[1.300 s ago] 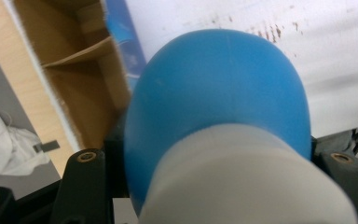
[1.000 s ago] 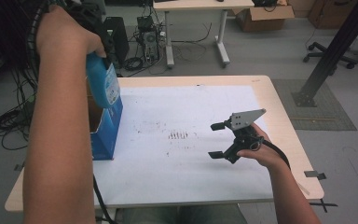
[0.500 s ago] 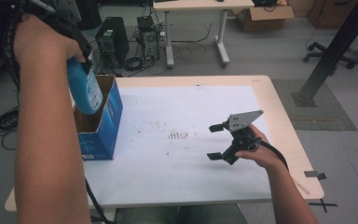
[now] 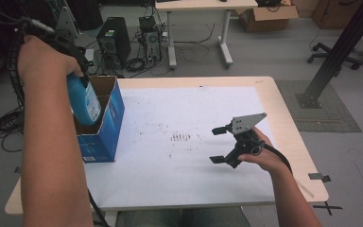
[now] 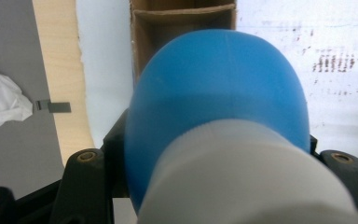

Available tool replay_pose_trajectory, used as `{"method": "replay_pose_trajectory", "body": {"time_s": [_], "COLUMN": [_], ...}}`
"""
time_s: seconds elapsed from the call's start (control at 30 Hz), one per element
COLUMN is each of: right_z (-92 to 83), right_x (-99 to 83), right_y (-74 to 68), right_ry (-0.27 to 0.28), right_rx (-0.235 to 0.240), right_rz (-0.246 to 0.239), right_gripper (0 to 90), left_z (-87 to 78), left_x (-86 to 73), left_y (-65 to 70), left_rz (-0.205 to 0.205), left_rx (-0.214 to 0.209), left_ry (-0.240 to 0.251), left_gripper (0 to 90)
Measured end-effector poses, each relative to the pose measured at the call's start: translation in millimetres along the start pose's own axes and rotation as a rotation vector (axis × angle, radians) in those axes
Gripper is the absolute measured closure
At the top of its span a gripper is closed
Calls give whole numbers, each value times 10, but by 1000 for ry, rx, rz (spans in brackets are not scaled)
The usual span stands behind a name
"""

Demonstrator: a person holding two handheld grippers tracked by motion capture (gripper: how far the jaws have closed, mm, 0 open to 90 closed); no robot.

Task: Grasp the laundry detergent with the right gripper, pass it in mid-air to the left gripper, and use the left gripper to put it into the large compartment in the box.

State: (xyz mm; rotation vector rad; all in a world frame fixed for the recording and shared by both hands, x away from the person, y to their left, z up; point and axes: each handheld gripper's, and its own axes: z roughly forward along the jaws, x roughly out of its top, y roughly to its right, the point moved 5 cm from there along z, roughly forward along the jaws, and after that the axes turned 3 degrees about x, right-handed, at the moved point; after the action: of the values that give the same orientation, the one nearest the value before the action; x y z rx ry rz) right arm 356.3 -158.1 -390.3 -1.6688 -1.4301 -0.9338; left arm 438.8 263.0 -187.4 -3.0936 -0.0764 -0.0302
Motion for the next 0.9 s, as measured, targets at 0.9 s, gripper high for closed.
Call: {"method": "replay_pose_trajectory", "body": {"time_s": [0.9], "right_z": [56], "right_x": [-25], "right_y": [-15], "right_ry": [13], "right_rx": [1], "right_rz": [7], "right_gripper": [8], "left_z": [921], "left_x": [15], "left_y": [-37], "left_rz": [36], "left_rx": [-9], "left_ry": [-51], "left_gripper": [394]}}
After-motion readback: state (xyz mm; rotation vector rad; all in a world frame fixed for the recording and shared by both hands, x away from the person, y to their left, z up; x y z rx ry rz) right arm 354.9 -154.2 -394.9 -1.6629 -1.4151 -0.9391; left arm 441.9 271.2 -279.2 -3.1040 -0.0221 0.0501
